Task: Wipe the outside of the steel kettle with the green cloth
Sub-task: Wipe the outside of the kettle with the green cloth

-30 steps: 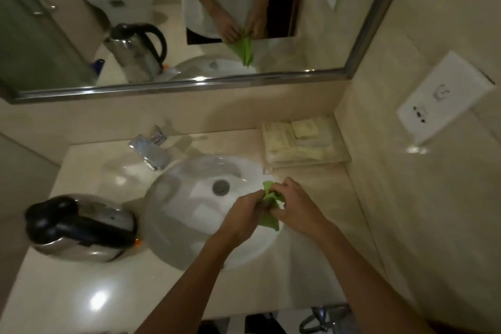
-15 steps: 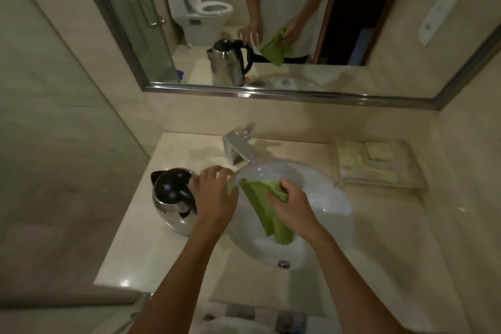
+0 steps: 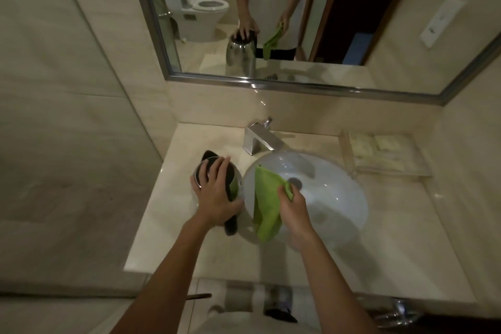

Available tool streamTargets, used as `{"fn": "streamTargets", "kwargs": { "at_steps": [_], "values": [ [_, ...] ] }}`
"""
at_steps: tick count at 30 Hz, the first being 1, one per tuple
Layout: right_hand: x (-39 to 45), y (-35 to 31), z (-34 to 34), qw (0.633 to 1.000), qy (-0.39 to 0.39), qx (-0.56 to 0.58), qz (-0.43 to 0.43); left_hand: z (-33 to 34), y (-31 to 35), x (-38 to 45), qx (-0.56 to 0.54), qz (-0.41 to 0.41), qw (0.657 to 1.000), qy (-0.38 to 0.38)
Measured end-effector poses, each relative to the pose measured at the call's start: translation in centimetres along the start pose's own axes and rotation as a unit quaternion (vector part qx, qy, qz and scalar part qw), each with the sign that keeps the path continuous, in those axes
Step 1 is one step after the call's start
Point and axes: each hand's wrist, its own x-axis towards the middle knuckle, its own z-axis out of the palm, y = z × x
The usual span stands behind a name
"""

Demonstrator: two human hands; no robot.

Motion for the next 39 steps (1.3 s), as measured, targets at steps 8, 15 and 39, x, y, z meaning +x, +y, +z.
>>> {"fn": "streamTargets", "kwargs": {
  "at_steps": [8,15,39],
  "values": [
    [-0.2,0.1,3.9,0.997,-0.075,0.015,0.019,-2.1,-3.3,-1.7,-0.09,0.104,0.99,-0.044],
    [0.5,0.5,7.4,0.983,-0.168,-0.029,-0.06,-1.8,-1.9,-1.8,-0.146,0.024,0.989,0.021],
    [7.0,2.4,9.2,0.975,-0.193,-0.035,0.108,-0.4,-1.9,-1.8,-0.22,-0.052,0.969,0.095]
  ]
}}
